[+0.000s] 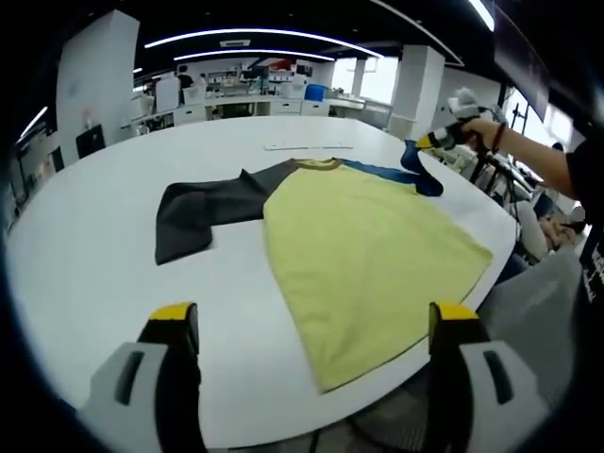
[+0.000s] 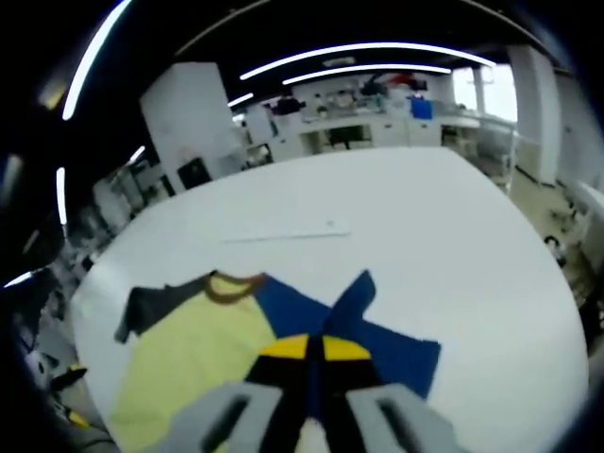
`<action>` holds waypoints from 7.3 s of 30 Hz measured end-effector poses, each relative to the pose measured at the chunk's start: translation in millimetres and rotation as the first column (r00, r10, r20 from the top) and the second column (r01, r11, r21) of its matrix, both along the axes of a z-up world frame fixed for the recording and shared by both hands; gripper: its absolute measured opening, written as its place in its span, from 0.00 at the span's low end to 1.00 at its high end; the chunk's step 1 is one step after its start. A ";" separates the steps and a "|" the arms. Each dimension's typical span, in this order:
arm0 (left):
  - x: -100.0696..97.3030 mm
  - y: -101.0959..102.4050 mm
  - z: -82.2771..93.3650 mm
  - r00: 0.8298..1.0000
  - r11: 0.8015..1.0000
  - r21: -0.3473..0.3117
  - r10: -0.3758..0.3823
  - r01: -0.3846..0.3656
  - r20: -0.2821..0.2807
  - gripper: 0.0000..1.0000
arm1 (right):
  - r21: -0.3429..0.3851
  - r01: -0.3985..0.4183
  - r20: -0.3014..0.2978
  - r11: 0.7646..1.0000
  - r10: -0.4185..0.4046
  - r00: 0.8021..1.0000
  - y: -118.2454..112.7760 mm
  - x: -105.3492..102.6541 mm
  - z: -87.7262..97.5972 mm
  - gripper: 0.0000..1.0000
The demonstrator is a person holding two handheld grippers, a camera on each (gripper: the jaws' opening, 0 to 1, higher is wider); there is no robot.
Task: Fold the garment on the visible template until the final outline fits inside the template.
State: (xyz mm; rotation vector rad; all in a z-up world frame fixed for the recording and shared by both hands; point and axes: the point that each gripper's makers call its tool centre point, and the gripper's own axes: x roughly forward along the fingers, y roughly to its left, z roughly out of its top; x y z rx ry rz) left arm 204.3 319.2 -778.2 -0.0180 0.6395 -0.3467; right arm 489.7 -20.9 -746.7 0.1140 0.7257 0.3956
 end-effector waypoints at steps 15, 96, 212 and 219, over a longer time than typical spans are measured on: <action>-0.3 0.5 -1.6 1.000 1.000 0.011 -0.005 0.005 -0.006 0.99 | -0.013 -0.100 -0.008 0.995 0.100 0.995 54.0 5.0 0.5 0.00; 9.3 0.8 9.7 0.997 0.999 -0.042 0.022 -0.019 0.077 0.99 | -0.021 -0.614 0.078 0.789 0.613 0.786 312.4 -81.1 -48.2 0.00; 174.3 14.2 -64.6 0.997 0.997 -0.014 0.079 -0.079 -0.023 0.03 | -0.435 -0.390 0.130 0.811 0.486 0.864 33.1 -58.8 -89.6 0.00; 174.8 12.6 -62.9 0.996 0.996 -0.014 0.082 -0.083 -0.021 0.00 | -0.441 -0.383 0.128 0.812 0.479 0.868 30.0 -57.8 -89.6 0.00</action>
